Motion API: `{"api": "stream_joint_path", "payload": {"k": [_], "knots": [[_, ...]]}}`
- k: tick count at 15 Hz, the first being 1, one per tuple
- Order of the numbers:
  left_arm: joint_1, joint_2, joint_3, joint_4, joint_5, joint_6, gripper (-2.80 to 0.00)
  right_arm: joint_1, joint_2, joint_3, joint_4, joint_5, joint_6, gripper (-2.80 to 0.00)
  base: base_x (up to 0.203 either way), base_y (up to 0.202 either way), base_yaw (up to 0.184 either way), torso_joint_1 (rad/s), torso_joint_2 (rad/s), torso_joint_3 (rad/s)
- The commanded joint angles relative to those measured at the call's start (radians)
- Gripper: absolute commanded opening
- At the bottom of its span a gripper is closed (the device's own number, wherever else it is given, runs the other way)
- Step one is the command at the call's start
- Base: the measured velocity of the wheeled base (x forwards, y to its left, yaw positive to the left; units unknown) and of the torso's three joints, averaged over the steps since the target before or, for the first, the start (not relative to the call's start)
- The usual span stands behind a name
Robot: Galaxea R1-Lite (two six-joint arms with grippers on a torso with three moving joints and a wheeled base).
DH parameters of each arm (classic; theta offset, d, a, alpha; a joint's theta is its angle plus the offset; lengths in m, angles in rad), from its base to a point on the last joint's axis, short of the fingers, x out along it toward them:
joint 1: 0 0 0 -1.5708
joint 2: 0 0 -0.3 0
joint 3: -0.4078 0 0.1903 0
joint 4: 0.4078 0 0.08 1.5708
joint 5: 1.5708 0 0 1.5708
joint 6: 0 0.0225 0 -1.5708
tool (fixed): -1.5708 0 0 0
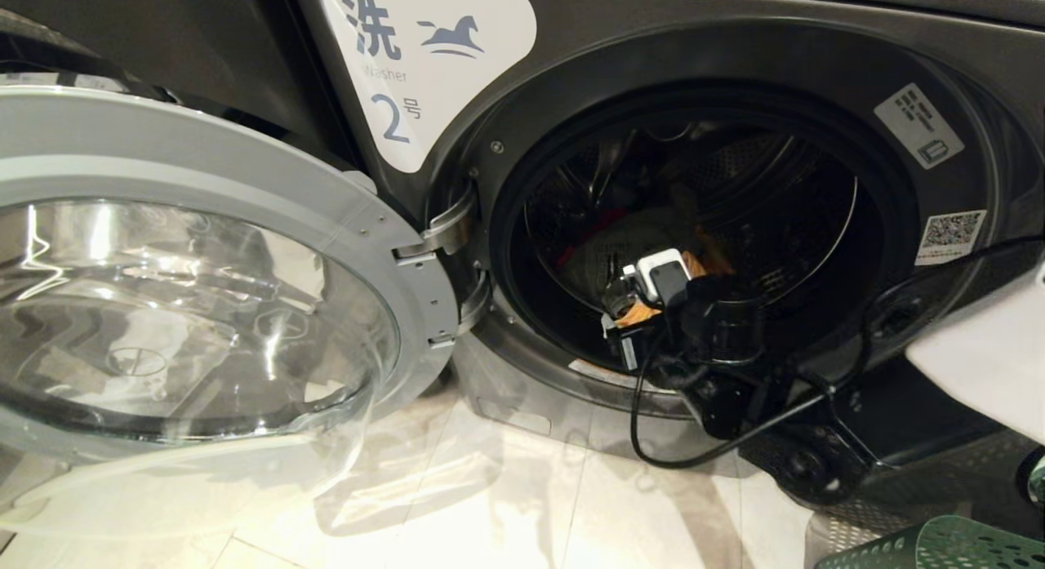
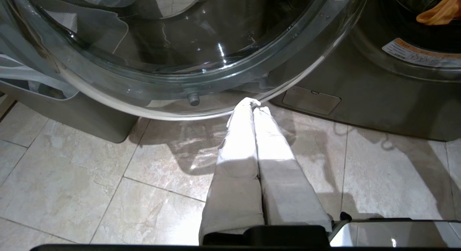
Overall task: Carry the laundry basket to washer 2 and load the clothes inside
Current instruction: Place the clothes into the washing machine
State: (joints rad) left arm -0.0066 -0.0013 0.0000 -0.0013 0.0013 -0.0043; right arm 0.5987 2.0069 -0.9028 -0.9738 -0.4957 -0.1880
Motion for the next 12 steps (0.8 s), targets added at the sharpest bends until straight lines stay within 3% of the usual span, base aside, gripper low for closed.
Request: {"api": "stream_joint_path", "payload": {"k": [1,5,6,7,9,12], "knots": [[0.000,0.001,0.000,0.000,0.000,0.000,-2.80,0.020,-0.143,0.136,0.023,0.000,0.009,0.00,0.000,0.000,0.000,0.000,0.00,0.000],[-0.001,0.001,0.000,0.000,0.000,0.000,-2.80,0.029,-0.388,0.417,0.090,-0.001,0.039,0.00,0.000,0.000,0.000,0.000,0.00,0.000],[0.000,0.001,0.000,0.000,0.000,0.000,-2.80,0.030,-0.455,0.486,0.122,-0.009,0.047,-1.29,0.000,0.000,0.000,0.000,0.00,0.000],[0.000,0.001,0.000,0.000,0.000,0.000,-2.80,0.029,-0.528,0.550,0.151,-0.029,0.060,-2.80,0.000,0.000,0.000,0.000,0.00,0.000],[-0.001,0.001,0.000,0.000,0.000,0.000,-2.80,0.011,-0.660,0.649,0.186,-0.066,0.074,-2.80,0.000,0.000,0.000,0.000,0.00,0.000],[0.000,0.001,0.000,-0.001,0.000,0.000,-2.80,-0.090,-0.820,0.837,0.210,-0.087,0.079,-2.80,0.000,0.000,0.000,0.000,0.00,0.000]]}}
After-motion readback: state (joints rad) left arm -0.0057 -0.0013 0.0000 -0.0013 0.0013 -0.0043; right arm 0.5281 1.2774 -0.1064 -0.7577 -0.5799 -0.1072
